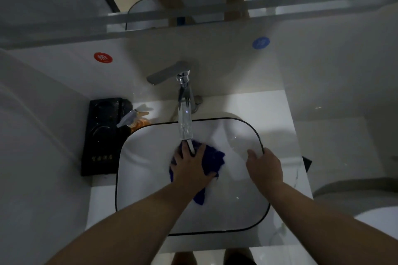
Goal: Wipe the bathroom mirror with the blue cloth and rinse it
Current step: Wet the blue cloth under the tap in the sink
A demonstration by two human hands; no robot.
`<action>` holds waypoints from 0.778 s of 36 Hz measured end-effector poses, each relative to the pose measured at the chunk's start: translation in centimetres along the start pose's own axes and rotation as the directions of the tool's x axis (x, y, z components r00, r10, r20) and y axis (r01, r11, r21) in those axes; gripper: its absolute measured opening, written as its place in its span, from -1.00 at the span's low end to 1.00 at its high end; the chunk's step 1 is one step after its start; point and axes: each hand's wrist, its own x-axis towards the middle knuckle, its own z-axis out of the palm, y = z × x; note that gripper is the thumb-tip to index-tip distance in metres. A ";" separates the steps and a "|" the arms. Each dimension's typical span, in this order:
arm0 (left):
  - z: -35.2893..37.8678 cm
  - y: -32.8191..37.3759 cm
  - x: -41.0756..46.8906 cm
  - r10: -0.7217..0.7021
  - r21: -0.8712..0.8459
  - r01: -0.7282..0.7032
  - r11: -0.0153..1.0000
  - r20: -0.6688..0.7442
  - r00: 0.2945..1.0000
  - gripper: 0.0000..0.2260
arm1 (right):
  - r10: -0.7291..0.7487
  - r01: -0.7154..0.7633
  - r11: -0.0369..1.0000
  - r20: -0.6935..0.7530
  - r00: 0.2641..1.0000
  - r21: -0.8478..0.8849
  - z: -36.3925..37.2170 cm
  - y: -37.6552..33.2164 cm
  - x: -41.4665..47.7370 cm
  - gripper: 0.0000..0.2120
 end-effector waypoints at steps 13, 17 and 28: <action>-3.5 -3.7 0.6 -0.429 -0.411 0.453 0.791 0.156 0.890 -0.46 | -0.001 0.001 1.000 -0.016 1.000 0.007 0.0 -0.2 -0.1 -0.64; -3.8 -5.6 0.4 -0.466 -0.407 0.540 0.737 0.273 0.842 -0.36 | 0.001 -0.001 1.000 -0.017 1.000 0.010 -0.1 -0.2 -0.2 -0.65; 1.1 -0.8 -1.8 -0.184 -0.005 0.184 0.983 0.022 0.983 0.02 | 0.002 -0.002 1.000 -0.013 1.000 0.011 -0.1 -0.2 -0.2 -0.62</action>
